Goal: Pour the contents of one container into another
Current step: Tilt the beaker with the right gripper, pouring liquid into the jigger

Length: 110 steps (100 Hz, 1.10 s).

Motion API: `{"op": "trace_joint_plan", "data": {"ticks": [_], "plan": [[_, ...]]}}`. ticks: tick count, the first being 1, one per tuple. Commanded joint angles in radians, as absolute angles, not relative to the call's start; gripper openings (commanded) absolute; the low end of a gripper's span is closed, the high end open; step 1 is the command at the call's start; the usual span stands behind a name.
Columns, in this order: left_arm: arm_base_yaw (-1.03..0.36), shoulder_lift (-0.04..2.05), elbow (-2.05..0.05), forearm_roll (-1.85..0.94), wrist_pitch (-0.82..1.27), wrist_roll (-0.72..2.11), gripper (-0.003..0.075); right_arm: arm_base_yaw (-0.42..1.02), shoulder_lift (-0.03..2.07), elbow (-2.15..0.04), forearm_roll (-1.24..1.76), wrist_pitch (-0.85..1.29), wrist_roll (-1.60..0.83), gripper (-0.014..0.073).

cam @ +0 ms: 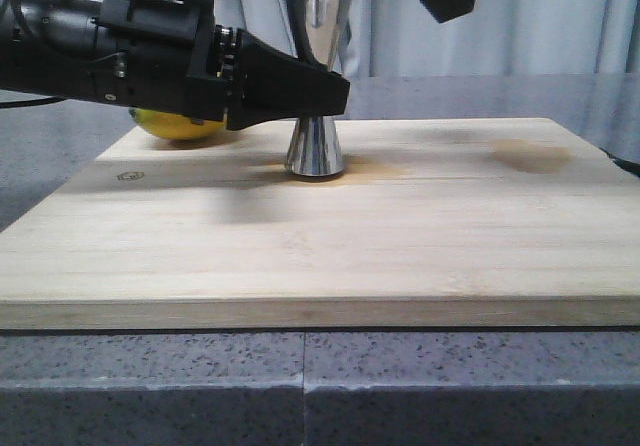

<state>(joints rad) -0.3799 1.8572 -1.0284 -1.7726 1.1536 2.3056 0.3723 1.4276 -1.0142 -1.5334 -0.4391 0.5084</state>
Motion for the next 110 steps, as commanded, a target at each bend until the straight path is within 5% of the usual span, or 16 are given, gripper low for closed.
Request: {"op": "trace_joint_plan", "data": {"ticks": [1, 110], "plan": [[-0.389, 1.818, -1.063, -1.852, 1.270, 2.291, -0.0019, 0.370, 1.386, -1.050, -1.523, -0.441, 0.505, 0.0289], [-0.389, 1.818, -1.077, -1.852, 1.270, 2.286, -0.0019, 0.370, 1.386, -1.078, -1.572, -0.416, 0.431, 0.0289]]}}
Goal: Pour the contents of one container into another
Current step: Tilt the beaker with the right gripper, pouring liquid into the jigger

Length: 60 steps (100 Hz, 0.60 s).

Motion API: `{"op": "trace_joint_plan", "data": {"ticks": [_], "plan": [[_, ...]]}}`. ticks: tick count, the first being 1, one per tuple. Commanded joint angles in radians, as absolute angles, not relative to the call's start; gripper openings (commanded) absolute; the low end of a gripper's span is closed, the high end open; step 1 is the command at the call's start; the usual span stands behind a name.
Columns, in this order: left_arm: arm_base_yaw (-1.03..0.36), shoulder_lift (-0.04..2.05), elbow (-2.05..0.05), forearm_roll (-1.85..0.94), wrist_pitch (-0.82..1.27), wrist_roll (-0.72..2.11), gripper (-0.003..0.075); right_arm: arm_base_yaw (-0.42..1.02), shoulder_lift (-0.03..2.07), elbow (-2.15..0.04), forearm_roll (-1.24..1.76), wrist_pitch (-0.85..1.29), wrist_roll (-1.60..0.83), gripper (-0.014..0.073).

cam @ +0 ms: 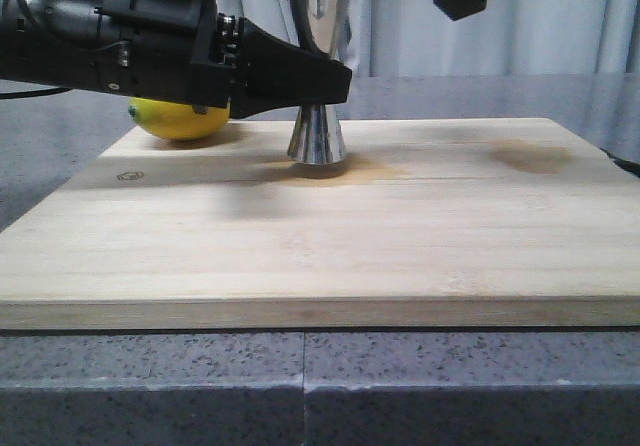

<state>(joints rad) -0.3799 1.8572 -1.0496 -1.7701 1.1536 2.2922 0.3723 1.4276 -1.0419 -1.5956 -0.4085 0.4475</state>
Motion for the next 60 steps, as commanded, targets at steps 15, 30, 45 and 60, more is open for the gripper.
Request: {"op": "trace_joint_plan", "data": {"ticks": [15, 30, 45, 60], "plan": [[-0.389, 1.818, -1.077, -1.852, 1.270, 2.286, -0.0019, 0.370, 1.386, -1.078, -1.607, -0.416, 0.427, 0.0289], [-0.389, 1.818, -1.077, -1.852, 1.270, 2.286, -0.0019, 0.370, 1.386, -1.078, -1.616, -0.416, 0.427, 0.0289], [-0.389, 1.818, -1.077, -1.852, 1.270, 2.286, -0.0019, 0.370, 1.386, -1.078, -1.639, -0.416, 0.427, 0.0289], [-0.389, 1.818, -1.077, -1.852, 1.270, 2.286, -0.0019, 0.372, 1.386, -1.078, -1.669, -0.416, 0.427, 0.0289]]}}
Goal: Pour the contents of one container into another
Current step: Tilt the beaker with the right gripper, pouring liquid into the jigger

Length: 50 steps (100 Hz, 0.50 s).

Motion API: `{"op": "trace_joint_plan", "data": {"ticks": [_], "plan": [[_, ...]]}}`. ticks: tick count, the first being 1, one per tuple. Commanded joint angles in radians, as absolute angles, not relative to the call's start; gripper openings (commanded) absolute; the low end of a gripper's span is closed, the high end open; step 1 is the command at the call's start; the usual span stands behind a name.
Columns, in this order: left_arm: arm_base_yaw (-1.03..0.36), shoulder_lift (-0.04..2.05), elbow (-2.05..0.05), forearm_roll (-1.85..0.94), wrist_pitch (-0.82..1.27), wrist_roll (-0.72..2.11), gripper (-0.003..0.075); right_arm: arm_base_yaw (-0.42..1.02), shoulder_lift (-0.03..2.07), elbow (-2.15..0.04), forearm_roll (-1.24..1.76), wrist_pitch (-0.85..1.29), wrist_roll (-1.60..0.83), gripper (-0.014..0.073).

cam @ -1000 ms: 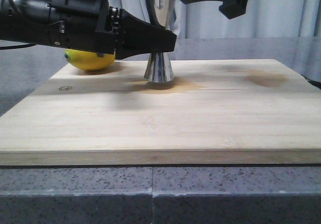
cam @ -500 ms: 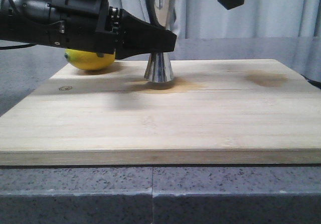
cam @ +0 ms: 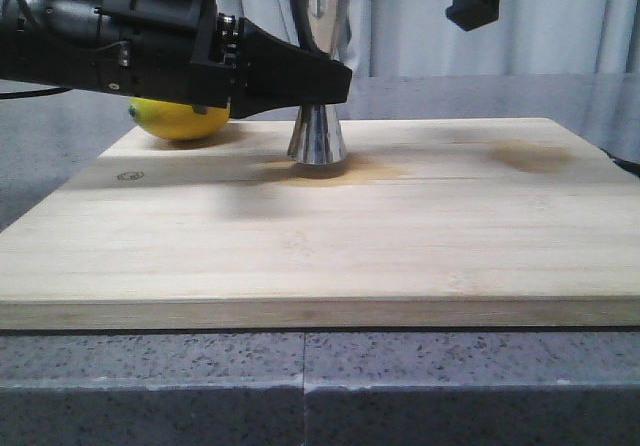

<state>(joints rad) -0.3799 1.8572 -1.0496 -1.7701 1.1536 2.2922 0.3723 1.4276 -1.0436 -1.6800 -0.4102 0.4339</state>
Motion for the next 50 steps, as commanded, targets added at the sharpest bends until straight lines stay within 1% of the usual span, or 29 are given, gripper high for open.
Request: {"op": "trace_joint_plan", "data": {"ticks": [1, 50], "plan": [[-0.389, 1.818, -1.077, -1.852, 1.270, 2.286, -0.0019, 0.372, 1.386, -1.078, -1.669, -0.415, 0.427, 0.0289], [-0.389, 1.818, -1.077, -1.852, 1.270, 2.286, -0.0019, 0.373, 1.386, -1.078, -1.671, -0.408, 0.401, 0.0289]]}}
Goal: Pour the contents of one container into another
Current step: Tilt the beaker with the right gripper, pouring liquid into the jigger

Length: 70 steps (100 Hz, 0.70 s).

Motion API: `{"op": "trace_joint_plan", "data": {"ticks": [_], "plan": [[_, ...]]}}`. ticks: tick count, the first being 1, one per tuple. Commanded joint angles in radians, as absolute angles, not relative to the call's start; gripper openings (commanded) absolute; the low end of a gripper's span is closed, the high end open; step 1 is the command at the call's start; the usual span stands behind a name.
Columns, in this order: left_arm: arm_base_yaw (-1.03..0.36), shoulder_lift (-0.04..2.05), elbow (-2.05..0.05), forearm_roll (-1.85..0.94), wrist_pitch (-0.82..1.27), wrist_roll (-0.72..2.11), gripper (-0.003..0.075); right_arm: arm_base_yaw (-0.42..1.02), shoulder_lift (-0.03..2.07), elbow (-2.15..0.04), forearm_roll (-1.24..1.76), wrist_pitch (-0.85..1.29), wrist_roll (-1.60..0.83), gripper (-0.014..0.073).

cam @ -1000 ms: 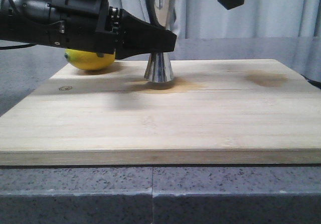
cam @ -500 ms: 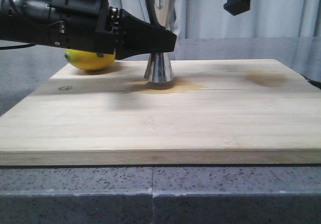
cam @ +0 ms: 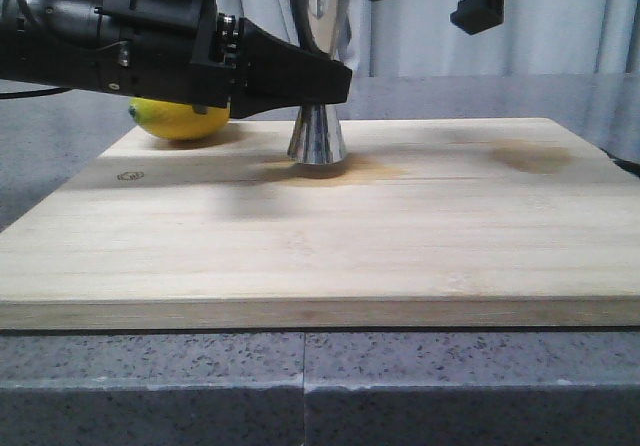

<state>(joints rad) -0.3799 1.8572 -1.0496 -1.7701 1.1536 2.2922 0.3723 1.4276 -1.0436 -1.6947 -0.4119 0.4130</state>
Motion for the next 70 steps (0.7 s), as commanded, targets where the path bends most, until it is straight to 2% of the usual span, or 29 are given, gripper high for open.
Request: {"op": "trace_joint_plan", "data": {"ticks": [1, 55, 70], "plan": [[-0.389, 1.818, -1.077, -1.852, 1.270, 2.286, -0.0019, 0.373, 1.386, -1.078, -1.671, -0.405, 0.401, 0.0289], [-0.389, 1.818, -1.077, -1.852, 1.270, 2.286, -0.0019, 0.396, 1.386, -1.080, -1.679, -0.391, 0.358, 0.0289], [-0.389, 1.818, -1.077, -1.852, 1.270, 2.286, -0.0019, 0.412, 1.386, -1.080, -1.684, -0.328, 0.358, 0.0289]]}}
